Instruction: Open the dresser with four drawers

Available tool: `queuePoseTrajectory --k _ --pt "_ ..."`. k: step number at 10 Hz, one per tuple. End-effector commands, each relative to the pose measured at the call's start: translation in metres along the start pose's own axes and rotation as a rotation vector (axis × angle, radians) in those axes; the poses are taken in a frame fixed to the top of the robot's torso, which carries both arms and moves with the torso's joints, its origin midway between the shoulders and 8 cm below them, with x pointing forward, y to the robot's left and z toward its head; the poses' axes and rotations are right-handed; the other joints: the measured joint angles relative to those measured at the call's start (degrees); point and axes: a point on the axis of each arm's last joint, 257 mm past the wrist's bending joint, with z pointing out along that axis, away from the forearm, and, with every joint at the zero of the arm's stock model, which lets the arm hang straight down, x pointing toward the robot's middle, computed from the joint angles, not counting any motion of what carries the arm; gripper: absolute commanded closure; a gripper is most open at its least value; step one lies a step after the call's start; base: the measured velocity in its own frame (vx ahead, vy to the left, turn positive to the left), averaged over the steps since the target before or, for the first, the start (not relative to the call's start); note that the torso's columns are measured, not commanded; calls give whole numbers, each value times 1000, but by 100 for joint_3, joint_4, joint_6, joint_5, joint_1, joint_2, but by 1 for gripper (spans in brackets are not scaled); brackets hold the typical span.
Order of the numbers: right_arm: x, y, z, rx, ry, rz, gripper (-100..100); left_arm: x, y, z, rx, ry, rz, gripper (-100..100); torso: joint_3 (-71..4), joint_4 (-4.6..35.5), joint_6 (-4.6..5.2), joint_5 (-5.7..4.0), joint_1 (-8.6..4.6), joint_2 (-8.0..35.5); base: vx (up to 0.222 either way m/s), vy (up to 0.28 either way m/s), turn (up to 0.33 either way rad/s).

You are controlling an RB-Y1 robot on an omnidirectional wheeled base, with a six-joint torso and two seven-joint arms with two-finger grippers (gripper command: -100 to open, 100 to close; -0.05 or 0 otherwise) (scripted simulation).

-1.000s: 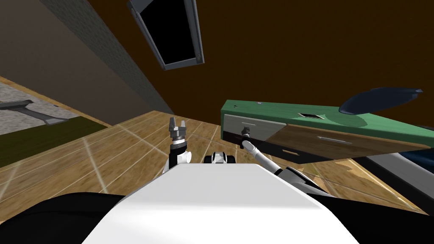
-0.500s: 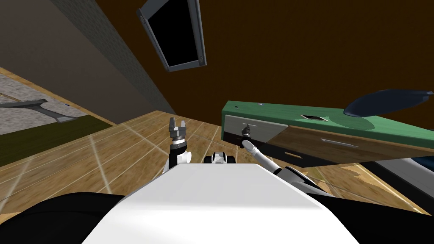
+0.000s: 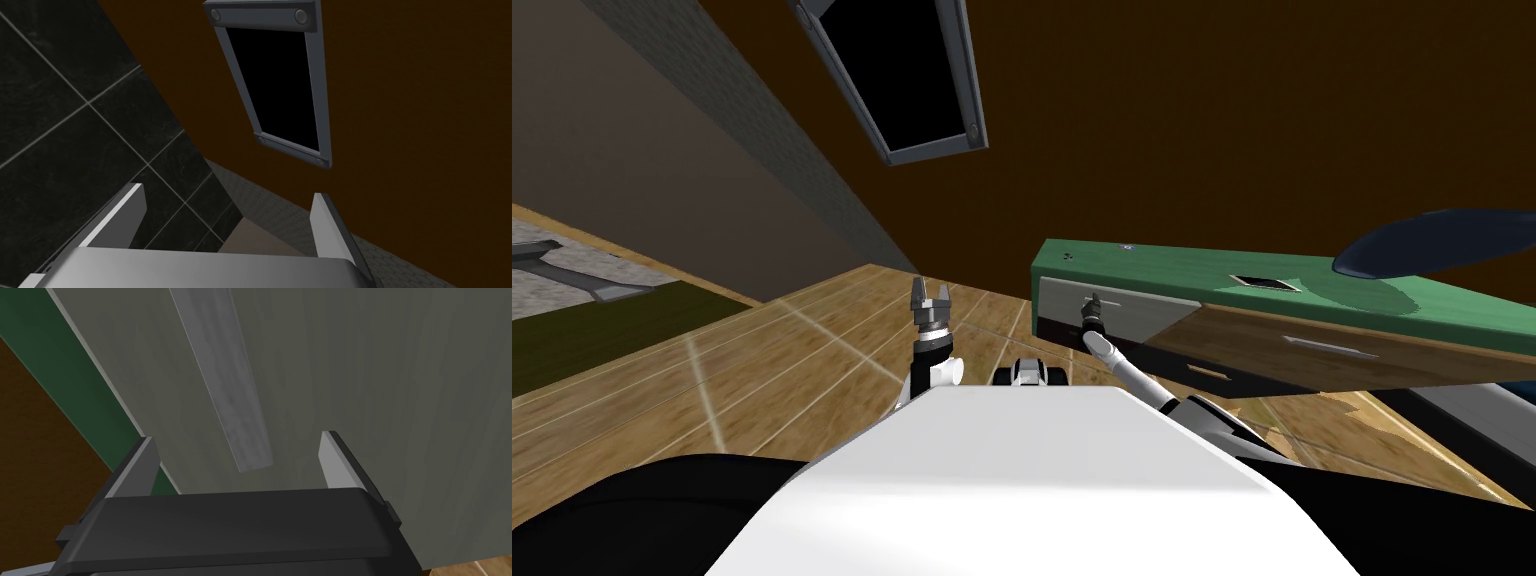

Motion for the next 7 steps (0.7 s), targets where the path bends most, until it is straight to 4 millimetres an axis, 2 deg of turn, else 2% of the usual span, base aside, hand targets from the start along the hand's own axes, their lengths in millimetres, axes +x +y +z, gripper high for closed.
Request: queuePoseTrajectory --k 1,2,4,5,7 --pt "-8 1 -3 -5 -21 -1 -100 0 0 0 0 0 0 0 -9 -4 -3 -1 -4 -12 78 6 -31" --pt "0 1 1 0 0 -1 100 0 0 0 0 0 0 0 7 2 -5 -2 -8 18 -56 -10 205" --pt "14 0 7 8 36 0 100 0 0 0 1 0 0 0 24 12 -7 -6 -19 42 -173 -17 226" --pt "8 1 6 8 22 -2 100 0 0 0 1 0 -1 0 21 5 0 -8 -13 35 -91 1 55" --pt "-1 2 -5 -2 -32 -5 100 0 0 0 0 0 0 0 -14 9 38 18 -5 -16 43 63 -242"
